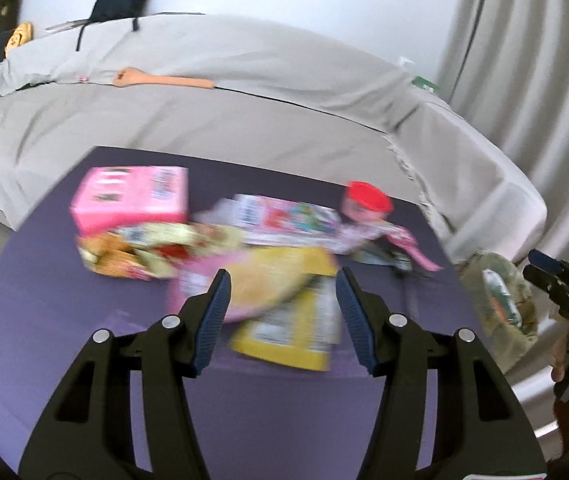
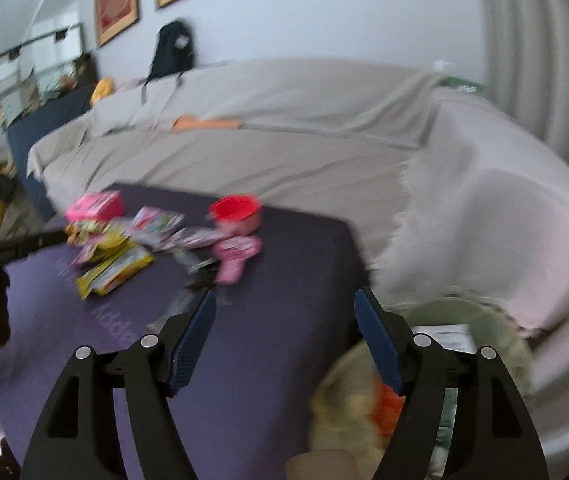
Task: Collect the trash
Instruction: 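Move both tools back toward the remaining wrappers and pink box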
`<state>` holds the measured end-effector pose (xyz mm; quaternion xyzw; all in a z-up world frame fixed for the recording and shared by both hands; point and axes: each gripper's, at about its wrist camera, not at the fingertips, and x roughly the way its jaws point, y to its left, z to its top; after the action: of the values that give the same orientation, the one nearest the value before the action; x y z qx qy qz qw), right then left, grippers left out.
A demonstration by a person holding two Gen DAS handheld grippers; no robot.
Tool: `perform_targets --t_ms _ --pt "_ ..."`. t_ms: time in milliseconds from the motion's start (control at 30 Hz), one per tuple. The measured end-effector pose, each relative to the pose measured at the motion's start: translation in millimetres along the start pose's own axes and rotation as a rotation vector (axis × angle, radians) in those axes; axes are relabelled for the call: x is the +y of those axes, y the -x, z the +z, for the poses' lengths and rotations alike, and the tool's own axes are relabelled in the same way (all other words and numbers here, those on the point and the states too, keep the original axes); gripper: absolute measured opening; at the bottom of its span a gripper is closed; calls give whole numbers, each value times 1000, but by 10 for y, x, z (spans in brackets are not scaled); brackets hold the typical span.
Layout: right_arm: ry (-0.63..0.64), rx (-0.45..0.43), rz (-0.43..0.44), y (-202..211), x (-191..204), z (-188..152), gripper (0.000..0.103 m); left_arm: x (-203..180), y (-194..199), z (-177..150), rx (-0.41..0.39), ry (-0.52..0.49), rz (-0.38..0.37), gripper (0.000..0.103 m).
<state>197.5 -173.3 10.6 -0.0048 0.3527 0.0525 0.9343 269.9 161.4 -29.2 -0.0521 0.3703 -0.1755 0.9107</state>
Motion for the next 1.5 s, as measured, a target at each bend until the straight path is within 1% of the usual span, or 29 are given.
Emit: perform_targets --t_ms 100,133,167,200,267,333,400,500,567,600,700,733,767,867,933,967,1033,1100,1200,1233,1300,1367,1433,1500 --pt "31 41 38 -230 276 45 68 403 -47 91 24 -18 3 52" --pt "40 57 73 -327 390 58 68 588 -82 124 30 -3 46 52" --pt "45 60 88 -375 469 50 68 745 -116 142 37 22 86 52" --pt "57 58 91 -422 561 41 68 917 -160 149 53 60 109 52" --pt "82 57 74 -501 679 31 68 1156 -251 142 87 136 129 52" --pt "98 71 66 -603 764 54 68 1337 -328 128 104 206 128 52" --pt "100 96 64 -711 804 83 68 1432 -396 135 106 248 118 52" --pt "98 106 57 -762 776 105 68 1368 -460 132 117 251 61 52" --pt "93 116 57 -796 752 104 68 1219 -478 92 154 217 -30 52" --pt "91 122 58 -808 737 94 68 1133 -479 62 178 190 -74 52" --pt "85 133 42 -850 701 51 68 946 -385 -10 215 104 -156 52" --pt "83 134 39 -857 686 42 68 843 -326 -31 217 50 -180 52" --pt "78 137 39 -865 665 30 68 766 -257 -40 208 -2 -189 52" --pt "61 146 46 -885 610 -10 68 623 -80 -9 152 -121 -167 52" --pt "56 148 53 -886 588 -33 68 578 -48 70 111 -181 -136 52" --pt "53 150 58 -886 581 -48 68 543 -94 135 106 -188 -123 52" --pt "47 158 73 -886 576 -82 68 544 -228 228 118 -185 -97 52" --pt "45 166 81 -877 590 -132 68 528 -390 293 141 -187 -91 52" --pt "48 170 83 -839 607 -169 68 403 -676 306 206 -223 -65 52" --pt "53 169 80 -816 606 -171 68 381 -799 300 248 -210 -51 52" --pt "62 156 71 -765 587 -134 68 376 -877 281 275 -169 -41 49" --pt "66 139 64 -726 564 -75 68 380 -838 270 269 -138 -23 38" --pt "65 121 66 -702 532 -7 68 415 -737 229 281 -80 -15 35" --pt "64 112 66 -715 523 46 68 428 -599 137 295 -50 -12 34"
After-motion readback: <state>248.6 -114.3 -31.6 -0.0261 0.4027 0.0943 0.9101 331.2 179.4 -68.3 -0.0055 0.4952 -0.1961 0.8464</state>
